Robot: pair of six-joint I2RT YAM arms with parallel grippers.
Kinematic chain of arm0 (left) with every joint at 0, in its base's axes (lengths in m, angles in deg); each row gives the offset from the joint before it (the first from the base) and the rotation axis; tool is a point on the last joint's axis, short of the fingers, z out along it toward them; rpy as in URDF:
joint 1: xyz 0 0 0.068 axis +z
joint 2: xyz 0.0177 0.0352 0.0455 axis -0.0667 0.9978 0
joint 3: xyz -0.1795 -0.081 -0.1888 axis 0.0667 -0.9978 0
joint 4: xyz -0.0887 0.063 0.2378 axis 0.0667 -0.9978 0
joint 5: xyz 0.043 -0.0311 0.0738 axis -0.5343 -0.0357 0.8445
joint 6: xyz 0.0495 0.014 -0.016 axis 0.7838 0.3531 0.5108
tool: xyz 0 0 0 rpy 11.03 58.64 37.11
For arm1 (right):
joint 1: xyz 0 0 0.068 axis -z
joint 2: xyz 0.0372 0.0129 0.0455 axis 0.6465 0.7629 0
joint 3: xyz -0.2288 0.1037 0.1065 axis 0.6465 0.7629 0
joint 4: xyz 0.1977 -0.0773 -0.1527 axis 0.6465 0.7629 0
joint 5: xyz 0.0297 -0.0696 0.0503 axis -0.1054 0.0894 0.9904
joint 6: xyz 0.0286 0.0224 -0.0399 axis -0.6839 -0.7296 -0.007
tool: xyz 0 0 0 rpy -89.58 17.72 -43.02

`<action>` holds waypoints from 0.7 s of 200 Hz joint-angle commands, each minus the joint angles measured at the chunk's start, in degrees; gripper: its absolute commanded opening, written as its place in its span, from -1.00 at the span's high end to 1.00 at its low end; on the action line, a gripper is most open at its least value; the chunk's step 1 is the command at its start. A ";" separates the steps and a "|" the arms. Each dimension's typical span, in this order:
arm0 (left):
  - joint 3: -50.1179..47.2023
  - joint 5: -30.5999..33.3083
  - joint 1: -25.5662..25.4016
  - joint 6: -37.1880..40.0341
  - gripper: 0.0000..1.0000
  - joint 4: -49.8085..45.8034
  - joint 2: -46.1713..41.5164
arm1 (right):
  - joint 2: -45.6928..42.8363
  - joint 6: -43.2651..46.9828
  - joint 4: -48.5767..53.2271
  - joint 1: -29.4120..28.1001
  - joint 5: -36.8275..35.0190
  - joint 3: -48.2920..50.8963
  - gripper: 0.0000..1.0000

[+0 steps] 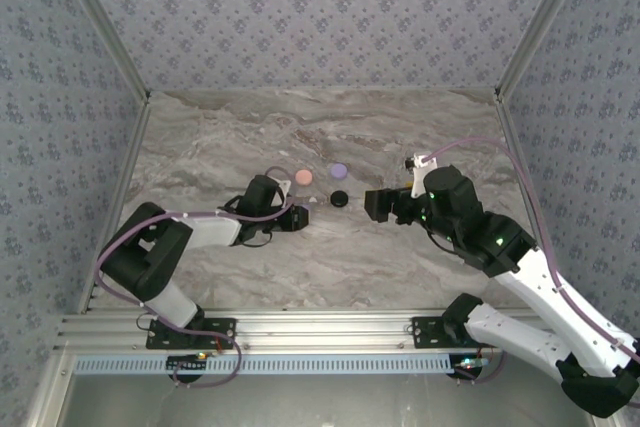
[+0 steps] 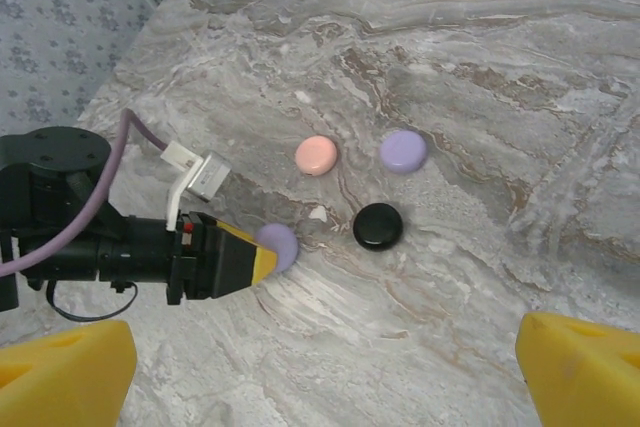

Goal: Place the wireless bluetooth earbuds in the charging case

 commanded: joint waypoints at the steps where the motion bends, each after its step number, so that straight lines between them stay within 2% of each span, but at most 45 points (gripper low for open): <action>1: 0.79 1.44 0.68 0.43 0.18 -1.24 -0.56 | -0.37 0.42 1.94 0.74 -2.24 0.48 -1.00; 25: 0.09 1.79 1.92 1.66 -0.05 -2.56 -3.85 | -0.56 1.88 1.78 1.95 -4.21 0.94 -1.00; 52: -0.30 3.52 3.46 4.04 -0.41 -6.15 -11.08 | -0.93 4.74 -1.05 4.56 -7.01 3.21 -1.00; 69: 0.26 6.16 4.67 6.46 -0.59 -10.74 -16.68 | -1.27 6.39 -3.58 7.73 -10.07 5.25 -1.00; 93: 0.22 10.31 8.32 9.13 -0.75 -16.00 -24.71 | -2.53 10.20 -9.14 14.03 -13.31 9.81 -1.00; 113: -0.83 17.91 12.25 10.11 -0.87 -18.75 -30.97 | -3.04 11.66 -16.35 21.55 -13.71 15.58 -1.00; 140: -6.08 32.16 16.69 12.59 -0.95 -16.42 -38.28 | -1.94 11.78 -31.58 33.38 -8.96 26.96 -0.99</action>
